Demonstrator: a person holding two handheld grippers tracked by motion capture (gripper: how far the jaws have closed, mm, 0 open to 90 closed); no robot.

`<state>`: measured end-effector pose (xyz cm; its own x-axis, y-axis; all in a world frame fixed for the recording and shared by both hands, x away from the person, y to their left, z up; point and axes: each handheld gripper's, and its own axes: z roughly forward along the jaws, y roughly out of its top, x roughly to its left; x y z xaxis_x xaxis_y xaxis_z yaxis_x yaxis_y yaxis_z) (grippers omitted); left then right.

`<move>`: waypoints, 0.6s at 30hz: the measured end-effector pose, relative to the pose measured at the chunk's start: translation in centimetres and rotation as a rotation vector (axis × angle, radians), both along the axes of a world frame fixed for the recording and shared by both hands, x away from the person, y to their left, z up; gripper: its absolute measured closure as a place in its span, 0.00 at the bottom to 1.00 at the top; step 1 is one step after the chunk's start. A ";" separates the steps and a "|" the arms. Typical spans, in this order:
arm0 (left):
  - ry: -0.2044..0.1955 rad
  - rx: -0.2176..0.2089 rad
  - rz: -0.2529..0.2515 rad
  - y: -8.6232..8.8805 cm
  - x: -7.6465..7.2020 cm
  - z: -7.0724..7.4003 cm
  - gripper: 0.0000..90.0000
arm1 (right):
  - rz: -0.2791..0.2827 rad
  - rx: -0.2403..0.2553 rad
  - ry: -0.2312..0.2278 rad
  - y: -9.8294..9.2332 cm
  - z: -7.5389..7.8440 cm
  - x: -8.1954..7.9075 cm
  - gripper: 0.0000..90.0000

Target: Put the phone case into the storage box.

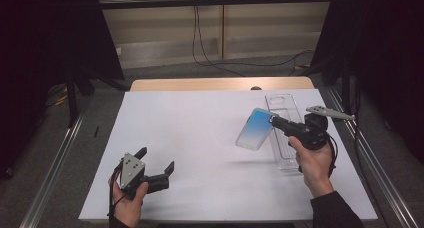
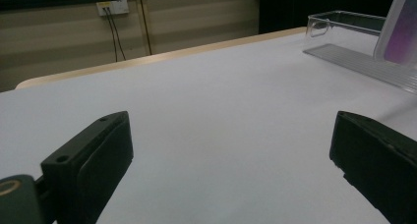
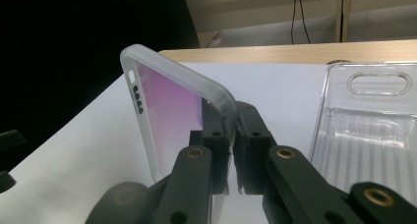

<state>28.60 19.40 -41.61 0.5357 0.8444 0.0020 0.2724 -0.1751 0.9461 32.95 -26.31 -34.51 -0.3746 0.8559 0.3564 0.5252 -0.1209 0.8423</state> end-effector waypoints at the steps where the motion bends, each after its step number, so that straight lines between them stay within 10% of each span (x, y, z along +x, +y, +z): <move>1: 0.000 -0.001 0.006 0.3 -0.1 0.0 0.03 | 0.000 -0.006 -0.003 0.0 0.1 0.1 0.94; 18: -0.008 -0.008 0.036 1.9 -0.1 -0.6 0.02 | -0.023 -0.071 -0.052 -1.1 1.9 1.3 0.94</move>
<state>28.48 21.32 -42.22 0.5051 0.8630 -0.0003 0.2707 -0.1581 0.9496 34.20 -27.40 -32.60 -0.3708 0.8869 0.2755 0.4784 -0.0719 0.8752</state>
